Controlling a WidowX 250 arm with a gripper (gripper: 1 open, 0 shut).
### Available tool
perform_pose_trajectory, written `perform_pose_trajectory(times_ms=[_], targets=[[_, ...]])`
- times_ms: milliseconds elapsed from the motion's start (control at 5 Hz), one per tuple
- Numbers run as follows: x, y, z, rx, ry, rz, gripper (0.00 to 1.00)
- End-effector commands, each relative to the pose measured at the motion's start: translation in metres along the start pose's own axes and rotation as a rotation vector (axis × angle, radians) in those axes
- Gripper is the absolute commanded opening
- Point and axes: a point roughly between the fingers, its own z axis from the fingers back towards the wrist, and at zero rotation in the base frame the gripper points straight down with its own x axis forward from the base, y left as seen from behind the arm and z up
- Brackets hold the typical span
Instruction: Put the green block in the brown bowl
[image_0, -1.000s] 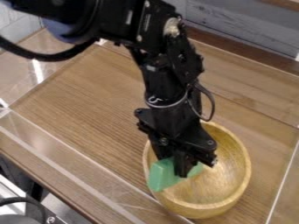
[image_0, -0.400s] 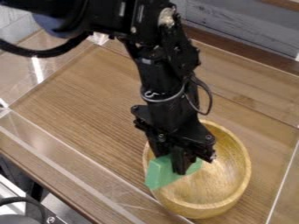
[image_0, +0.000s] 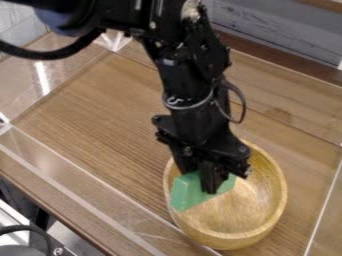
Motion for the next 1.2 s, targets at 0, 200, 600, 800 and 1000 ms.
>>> perform_pose_trajectory(times_ms=[0, 200, 600, 800, 1000], targets=[[0.015, -0.005, 0.006, -0.009, -0.048, -0.006, 0.00], [0.019, -0.008, 0.004, -0.014, -0.047, -0.004, 0.00], [0.025, -0.016, 0.000, -0.022, -0.046, -0.001, 0.00], [0.027, -0.018, -0.003, -0.025, -0.044, 0.000, 0.00], [0.029, -0.020, -0.007, -0.028, -0.041, 0.001, 0.00]])
